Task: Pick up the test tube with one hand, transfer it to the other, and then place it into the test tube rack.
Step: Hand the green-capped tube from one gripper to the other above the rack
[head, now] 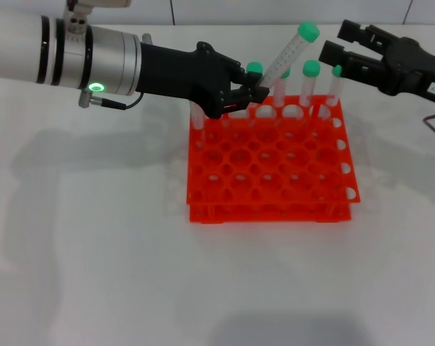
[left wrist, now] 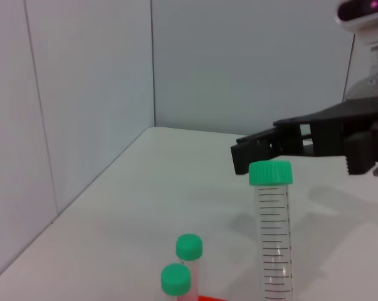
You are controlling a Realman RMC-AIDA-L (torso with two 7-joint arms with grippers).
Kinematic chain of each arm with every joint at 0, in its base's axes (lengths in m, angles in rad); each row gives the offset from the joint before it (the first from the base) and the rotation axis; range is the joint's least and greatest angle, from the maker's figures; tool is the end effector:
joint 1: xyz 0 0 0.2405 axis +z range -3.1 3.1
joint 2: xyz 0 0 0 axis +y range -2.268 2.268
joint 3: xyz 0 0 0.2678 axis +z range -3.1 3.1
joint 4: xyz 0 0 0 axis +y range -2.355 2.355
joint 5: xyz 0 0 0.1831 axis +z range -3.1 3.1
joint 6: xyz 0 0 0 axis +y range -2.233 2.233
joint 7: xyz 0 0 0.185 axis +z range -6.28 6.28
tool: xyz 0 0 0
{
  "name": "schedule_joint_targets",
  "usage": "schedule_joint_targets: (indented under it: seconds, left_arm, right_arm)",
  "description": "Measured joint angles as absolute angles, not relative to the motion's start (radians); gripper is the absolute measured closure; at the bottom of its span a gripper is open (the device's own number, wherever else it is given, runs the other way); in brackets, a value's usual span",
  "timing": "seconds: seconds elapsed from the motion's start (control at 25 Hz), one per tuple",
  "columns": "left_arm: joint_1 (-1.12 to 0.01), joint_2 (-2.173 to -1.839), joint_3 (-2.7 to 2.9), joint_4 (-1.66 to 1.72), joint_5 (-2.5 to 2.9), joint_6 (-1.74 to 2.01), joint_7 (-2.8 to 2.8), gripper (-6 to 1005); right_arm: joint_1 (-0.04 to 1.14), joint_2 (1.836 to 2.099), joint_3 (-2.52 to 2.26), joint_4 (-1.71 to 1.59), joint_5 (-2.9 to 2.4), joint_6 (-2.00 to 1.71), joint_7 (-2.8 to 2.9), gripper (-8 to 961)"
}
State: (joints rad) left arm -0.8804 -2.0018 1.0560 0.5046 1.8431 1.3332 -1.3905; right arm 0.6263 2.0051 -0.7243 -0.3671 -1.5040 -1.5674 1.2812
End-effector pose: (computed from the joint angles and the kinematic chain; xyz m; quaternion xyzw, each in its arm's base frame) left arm -0.1411 0.3966 -0.0709 -0.9800 -0.0702 -0.1679 0.0808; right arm 0.1866 0.3690 -0.0008 -0.8530 0.2151 0.4450 0.1675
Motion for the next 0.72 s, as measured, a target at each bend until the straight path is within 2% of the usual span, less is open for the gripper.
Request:
schedule_joint_targets:
  seconds: [0.12,0.72]
  left_arm:
    - [-0.888,-2.002,1.056,0.502,1.846,1.329,-1.391,761]
    - [-0.89,-2.01,1.057,0.498,1.85,1.317,-1.391,751]
  right_arm:
    - [0.64,2.014,-0.726,-0.328,-1.495,-1.564,1.246,110]
    - [0.695,2.026,-0.731,-0.205,-1.437,-1.518,1.125,120]
